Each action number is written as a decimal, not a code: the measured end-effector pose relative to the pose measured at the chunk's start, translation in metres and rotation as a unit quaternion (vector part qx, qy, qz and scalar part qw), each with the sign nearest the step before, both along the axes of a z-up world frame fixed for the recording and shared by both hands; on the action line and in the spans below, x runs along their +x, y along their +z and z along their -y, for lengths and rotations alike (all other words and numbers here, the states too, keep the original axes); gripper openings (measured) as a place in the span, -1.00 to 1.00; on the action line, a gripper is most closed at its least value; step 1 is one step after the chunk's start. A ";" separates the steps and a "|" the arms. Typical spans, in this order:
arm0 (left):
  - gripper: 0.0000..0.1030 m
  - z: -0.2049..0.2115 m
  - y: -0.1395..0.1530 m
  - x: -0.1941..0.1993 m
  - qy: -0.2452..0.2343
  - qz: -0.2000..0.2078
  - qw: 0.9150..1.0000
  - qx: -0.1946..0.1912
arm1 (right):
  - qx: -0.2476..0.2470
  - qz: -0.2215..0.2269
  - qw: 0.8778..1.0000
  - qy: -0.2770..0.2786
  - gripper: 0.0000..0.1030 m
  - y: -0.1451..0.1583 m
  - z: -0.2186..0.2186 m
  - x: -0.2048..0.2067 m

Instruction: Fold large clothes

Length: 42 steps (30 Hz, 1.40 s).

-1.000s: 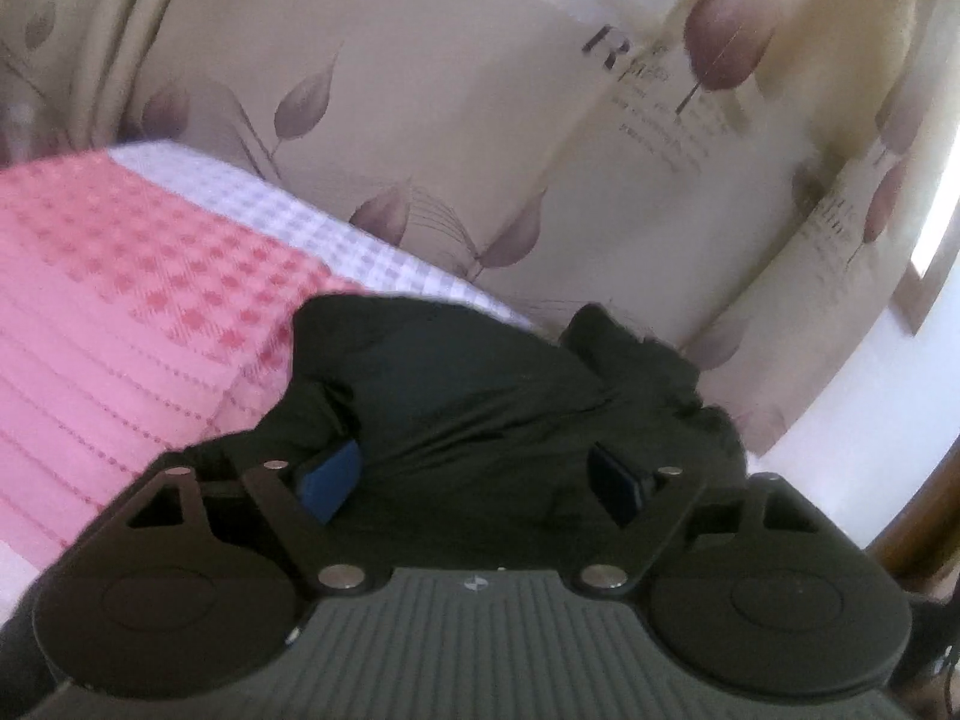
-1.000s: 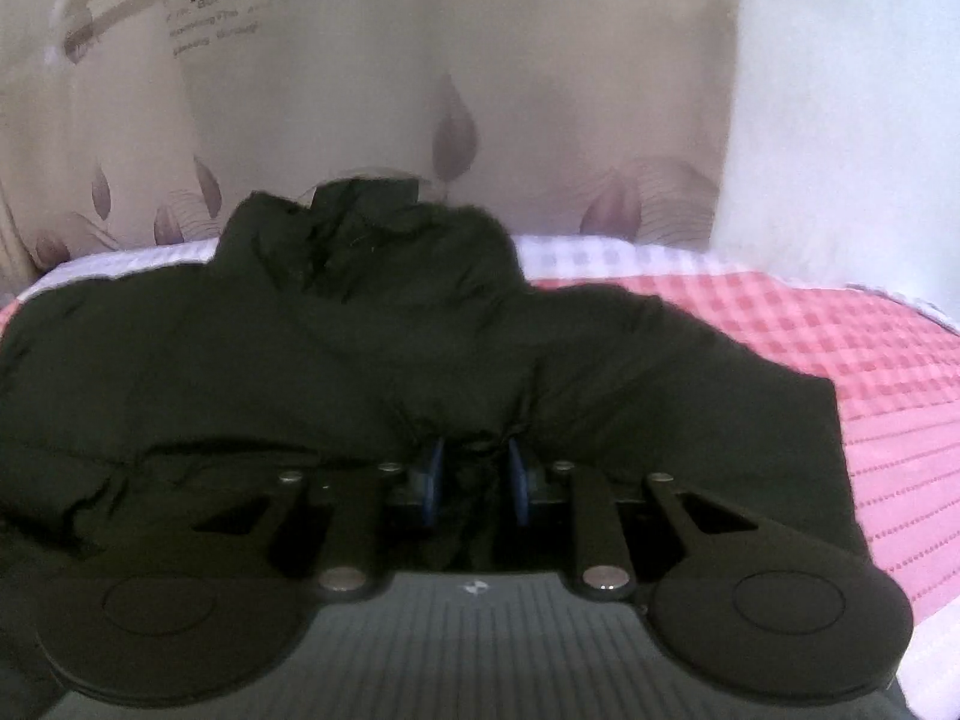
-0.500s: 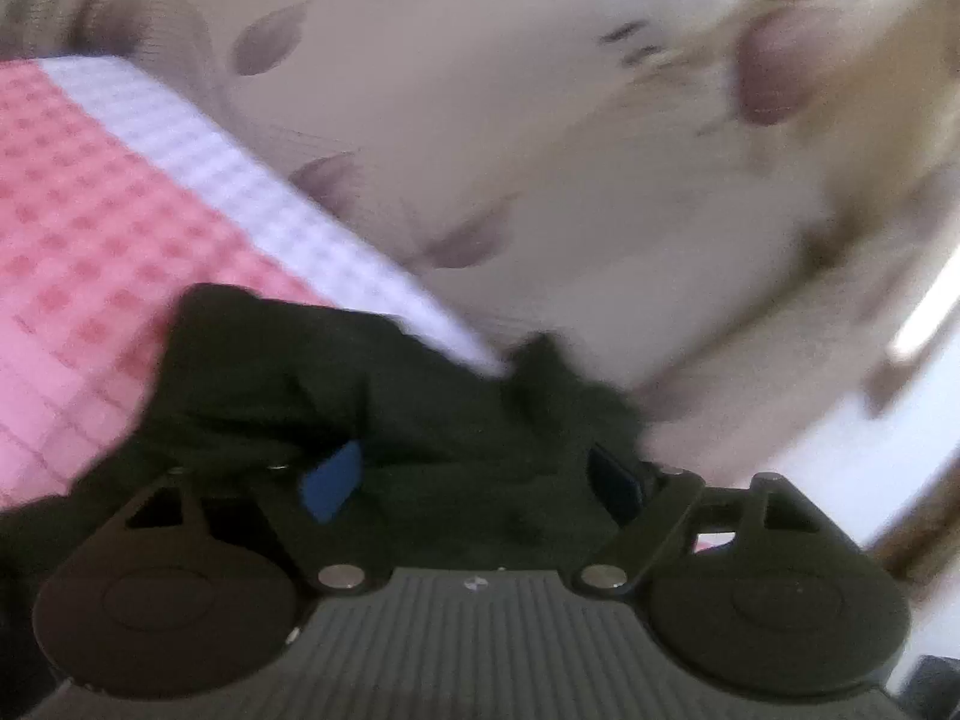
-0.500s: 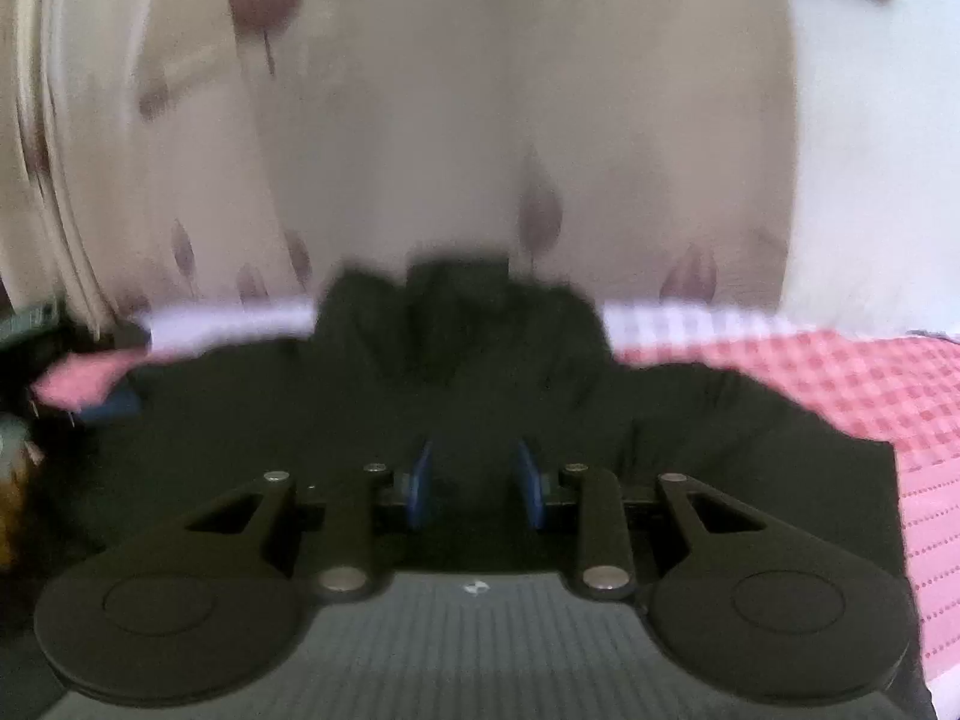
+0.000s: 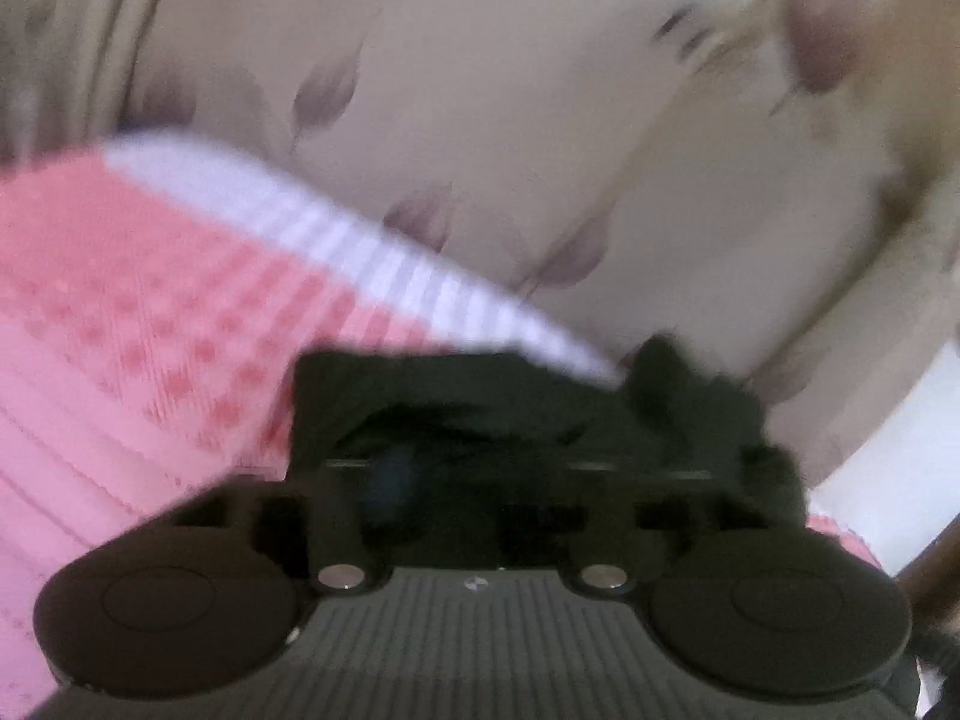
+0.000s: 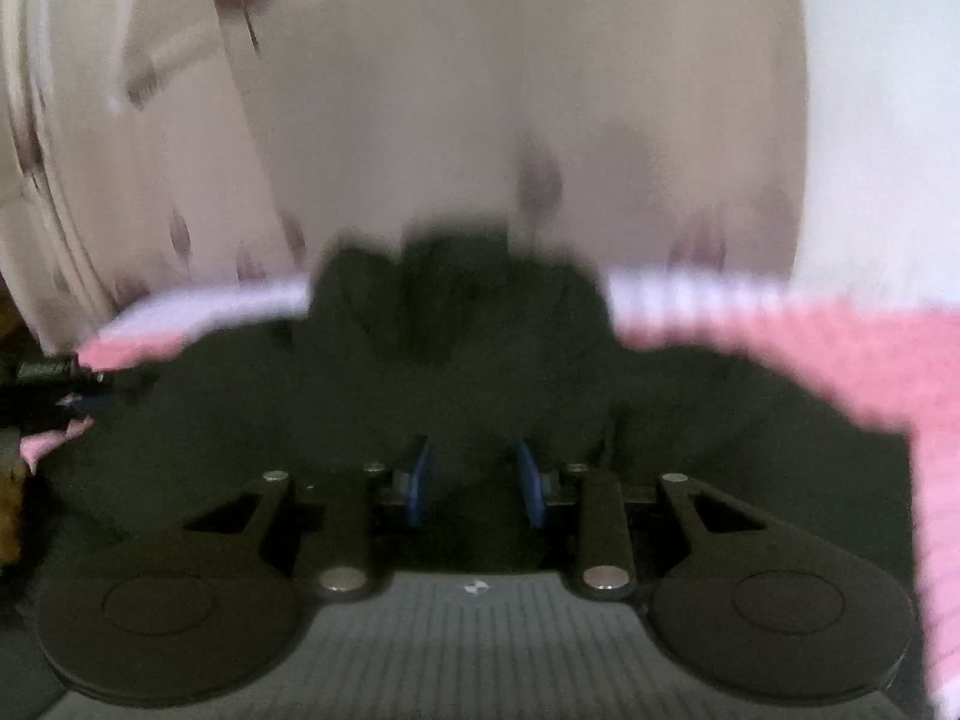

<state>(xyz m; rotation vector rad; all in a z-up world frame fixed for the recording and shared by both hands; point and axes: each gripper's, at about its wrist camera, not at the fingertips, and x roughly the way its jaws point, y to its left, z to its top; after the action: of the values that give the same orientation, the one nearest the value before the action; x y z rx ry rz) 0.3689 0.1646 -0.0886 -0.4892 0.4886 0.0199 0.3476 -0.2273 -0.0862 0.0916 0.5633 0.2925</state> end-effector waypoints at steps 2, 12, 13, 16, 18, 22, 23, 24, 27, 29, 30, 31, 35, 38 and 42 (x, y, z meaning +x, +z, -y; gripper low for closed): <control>0.54 0.011 0.014 -0.010 -0.005 0.042 0.999 -0.005 | 0.018 0.016 1.000 0.019 -0.37 0.017 -0.007 0.003; -0.45 0.095 -0.026 0.052 -0.129 -0.028 0.990 0.051 | -0.098 -0.035 0.992 0.076 -0.57 -0.025 -0.097 0.060; -0.63 0.087 -0.034 0.053 -0.124 -0.039 0.991 0.037 | -0.100 -0.043 0.991 0.074 -0.59 -0.030 -0.092 0.060; -0.78 0.055 -0.049 0.059 -0.119 -0.063 0.990 -0.042 | -0.110 -0.037 0.991 0.062 -0.61 -0.035 -0.070 0.053; -0.78 0.054 -0.046 0.057 -0.126 -0.062 0.990 -0.017 | -0.104 -0.043 0.993 0.044 -0.61 -0.036 -0.048 0.051; -0.78 0.037 -0.042 0.040 -0.099 -0.044 0.994 -0.032 | -0.066 -0.060 0.995 0.035 -0.62 -0.032 -0.006 0.047; -0.78 0.028 -0.042 0.033 -0.079 -0.040 0.995 -0.042 | -0.073 -0.058 0.995 0.033 -0.62 -0.030 -0.001 0.043; -0.78 0.021 -0.039 0.028 -0.064 -0.039 0.996 -0.039 | -0.072 -0.055 0.995 0.034 -0.62 -0.030 0.002 0.042; -0.78 0.000 -0.040 0.019 -0.046 -0.048 0.998 -0.024 | -0.048 -0.054 0.996 0.047 -0.62 -0.027 0.013 0.030; -0.78 -0.010 -0.042 0.020 -0.042 -0.064 0.996 -0.040 | -0.062 -0.049 0.996 0.046 -0.62 -0.029 0.010 0.029; -0.78 -0.007 -0.040 0.020 -0.039 -0.066 0.997 -0.017 | -0.069 -0.045 0.996 0.043 -0.62 -0.032 0.007 0.028; -0.78 -0.004 -0.039 0.020 -0.039 -0.065 0.997 0.003 | -0.076 -0.037 0.996 0.042 -0.62 -0.038 0.004 0.025; -0.78 -0.001 -0.041 0.020 -0.038 -0.066 0.997 0.020 | -0.135 0.000 0.990 0.039 -0.62 -0.048 -0.013 0.016; -0.78 -0.003 -0.042 0.018 -0.038 -0.064 0.997 0.021 | -0.117 -0.005 0.992 0.040 -0.62 -0.048 -0.007 0.020; -0.78 -0.004 -0.045 0.023 -0.033 -0.058 0.998 0.006 | -0.115 -0.001 0.993 0.039 -0.62 -0.048 -0.006 0.019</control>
<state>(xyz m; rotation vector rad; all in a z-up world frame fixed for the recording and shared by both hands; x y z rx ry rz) 0.3922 0.1689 -0.1333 -0.4618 0.6177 -0.0129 0.3662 -0.2212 -0.1343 -0.1536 0.5994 0.3018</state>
